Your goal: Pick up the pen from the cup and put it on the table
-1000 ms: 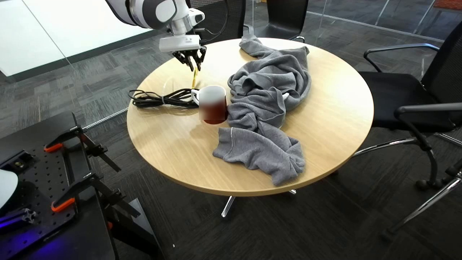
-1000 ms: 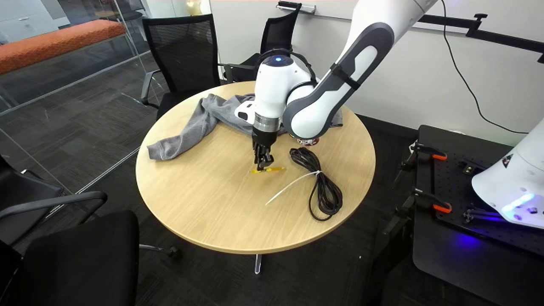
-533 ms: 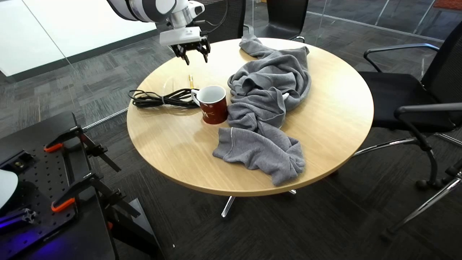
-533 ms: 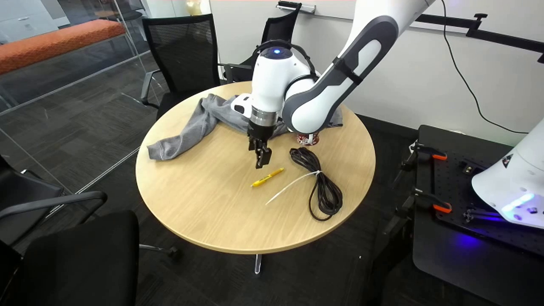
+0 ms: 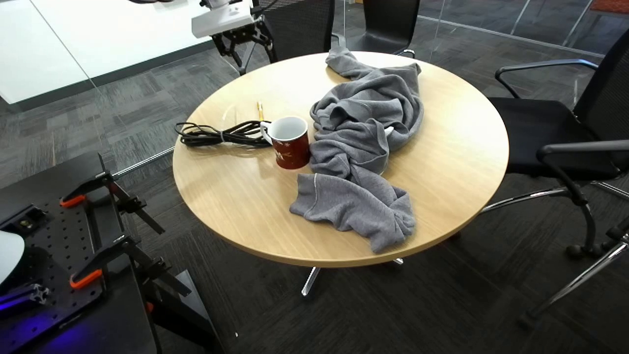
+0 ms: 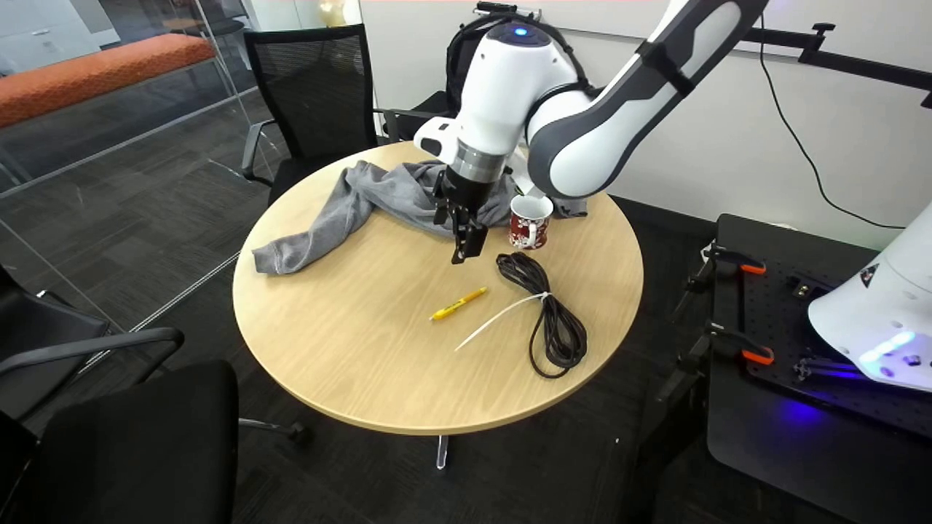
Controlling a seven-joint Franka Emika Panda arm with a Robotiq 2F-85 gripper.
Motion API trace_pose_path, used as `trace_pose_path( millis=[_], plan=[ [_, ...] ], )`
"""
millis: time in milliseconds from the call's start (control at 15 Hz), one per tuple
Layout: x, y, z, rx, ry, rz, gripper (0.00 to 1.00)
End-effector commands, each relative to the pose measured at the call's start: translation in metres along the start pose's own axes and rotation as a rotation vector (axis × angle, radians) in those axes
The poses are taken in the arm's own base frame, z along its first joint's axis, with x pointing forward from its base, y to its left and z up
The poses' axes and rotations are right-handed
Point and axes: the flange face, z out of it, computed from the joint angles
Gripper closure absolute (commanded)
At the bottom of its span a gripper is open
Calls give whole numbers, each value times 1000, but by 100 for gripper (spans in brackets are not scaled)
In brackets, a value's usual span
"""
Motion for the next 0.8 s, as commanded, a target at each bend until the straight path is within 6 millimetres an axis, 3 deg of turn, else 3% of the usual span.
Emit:
trace_pose_path(
  millis=[0, 200, 267, 400, 733],
  plan=[
    [-25, -24, -53, -50, 31, -21, 0],
    [-36, -35, -80, -77, 54, -43, 0],
    [-20, -23, -57, -50, 38, -39, 0],
    [-22, -25, -64, -55, 40, -41, 0],
    [-23, -26, -54, -44, 31, -40, 0]
  ],
)
